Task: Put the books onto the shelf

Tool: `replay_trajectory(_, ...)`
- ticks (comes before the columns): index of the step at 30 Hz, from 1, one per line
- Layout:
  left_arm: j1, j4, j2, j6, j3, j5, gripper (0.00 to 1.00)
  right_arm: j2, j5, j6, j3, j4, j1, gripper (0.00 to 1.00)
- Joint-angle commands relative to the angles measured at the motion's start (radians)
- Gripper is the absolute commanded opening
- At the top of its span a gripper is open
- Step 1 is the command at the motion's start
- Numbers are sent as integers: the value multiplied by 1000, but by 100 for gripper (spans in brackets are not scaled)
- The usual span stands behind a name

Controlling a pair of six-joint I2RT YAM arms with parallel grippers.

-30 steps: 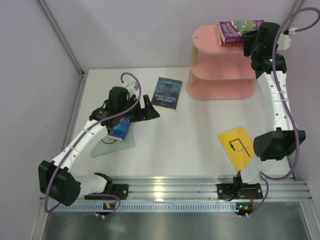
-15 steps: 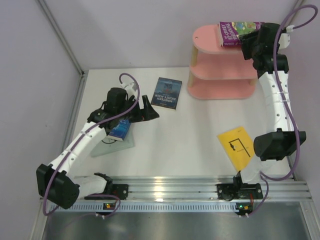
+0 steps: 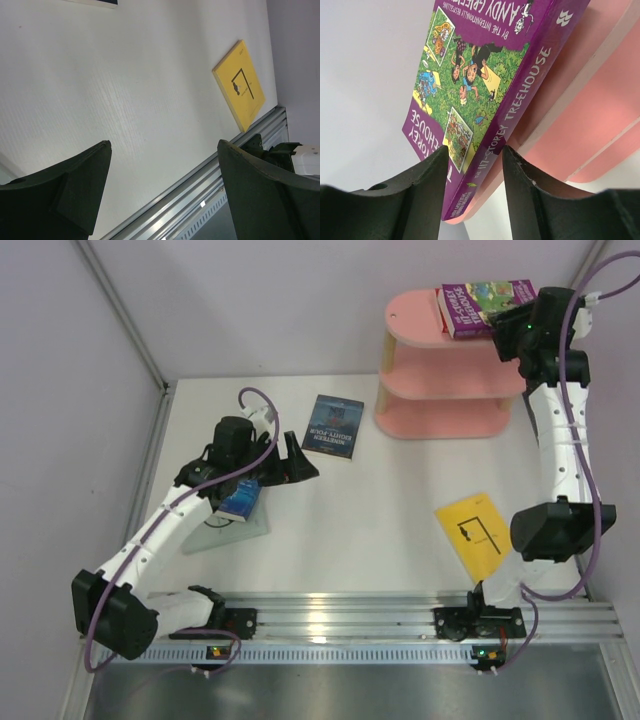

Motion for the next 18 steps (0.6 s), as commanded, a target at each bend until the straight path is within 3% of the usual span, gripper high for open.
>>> replay_trajectory(1, -8, 31, -36, -9, -7, -9, 91, -57, -42, -13, -6, 37, -25, 47)
replay_trajectory(18, -12, 33, -32, -10, -1, -18, 91, -49, -91, 16, -54, 135, -34, 18)
